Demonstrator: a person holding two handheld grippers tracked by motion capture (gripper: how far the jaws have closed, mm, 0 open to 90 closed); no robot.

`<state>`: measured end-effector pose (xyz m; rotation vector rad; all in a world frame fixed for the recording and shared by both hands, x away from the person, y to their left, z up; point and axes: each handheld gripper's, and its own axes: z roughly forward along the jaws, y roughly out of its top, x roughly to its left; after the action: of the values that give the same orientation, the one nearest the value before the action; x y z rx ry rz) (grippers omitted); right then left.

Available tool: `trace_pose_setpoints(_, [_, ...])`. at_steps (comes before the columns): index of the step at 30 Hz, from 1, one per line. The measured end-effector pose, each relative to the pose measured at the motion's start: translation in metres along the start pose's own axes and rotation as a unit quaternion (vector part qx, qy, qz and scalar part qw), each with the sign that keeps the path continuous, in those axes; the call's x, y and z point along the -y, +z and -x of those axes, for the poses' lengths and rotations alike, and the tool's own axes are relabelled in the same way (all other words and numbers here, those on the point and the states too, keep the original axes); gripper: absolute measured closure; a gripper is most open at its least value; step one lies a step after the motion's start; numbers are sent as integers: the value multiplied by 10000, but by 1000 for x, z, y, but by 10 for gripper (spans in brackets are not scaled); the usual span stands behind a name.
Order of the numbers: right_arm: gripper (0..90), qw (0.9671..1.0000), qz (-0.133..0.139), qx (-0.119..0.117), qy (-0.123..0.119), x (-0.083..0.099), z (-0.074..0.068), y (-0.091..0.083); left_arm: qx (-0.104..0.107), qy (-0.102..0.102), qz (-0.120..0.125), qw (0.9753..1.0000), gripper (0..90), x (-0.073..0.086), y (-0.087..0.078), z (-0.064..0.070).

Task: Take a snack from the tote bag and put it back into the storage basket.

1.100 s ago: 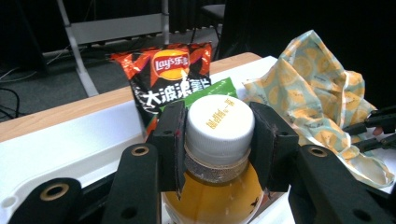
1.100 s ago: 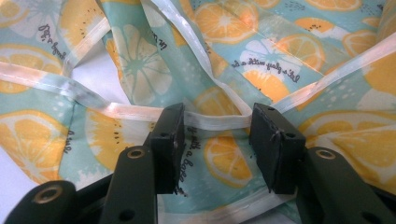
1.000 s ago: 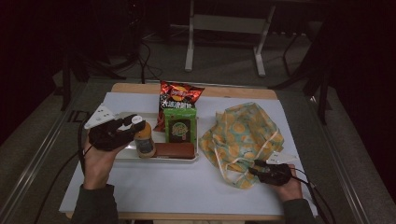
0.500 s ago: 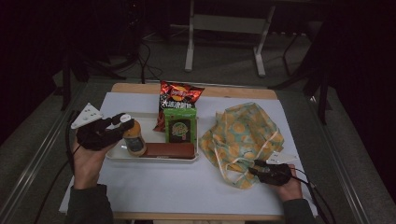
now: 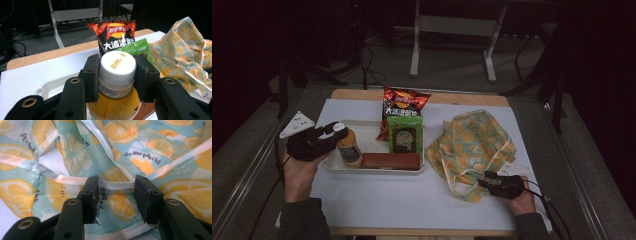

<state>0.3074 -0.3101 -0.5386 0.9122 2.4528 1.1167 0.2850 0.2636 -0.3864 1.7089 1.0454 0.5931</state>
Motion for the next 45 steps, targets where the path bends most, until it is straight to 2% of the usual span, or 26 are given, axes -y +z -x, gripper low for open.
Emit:
trace_pose_setpoints(4, [551,10000,1,2,2,0,0,0,-9,-30,44,10000,582,2,-1,-3])
trace_pose_setpoints(10, [551,10000,-2,-1,10,0,0,0,-78,2,-30,10000,582,5,0,-7])
trace_pose_setpoints(14, [551,10000,-3,-1,4,0,0,0,72,64,-139,9999,582,10,8,-9])
trace_pose_setpoints(19, [551,10000,-4,-2,6,0,0,0,313,24,55,9995,581,16,10,-16])
trace_pose_setpoints(25, [551,10000,-1,0,1,0,0,0,411,71,211,9989,582,20,12,-20])
trace_pose_setpoints(35, [551,10000,-1,2,7,0,0,0,363,42,290,9989,582,21,13,-21])
trace_pose_setpoints(45, [551,10000,-1,-1,6,0,0,0,250,71,193,9995,581,22,20,-20])
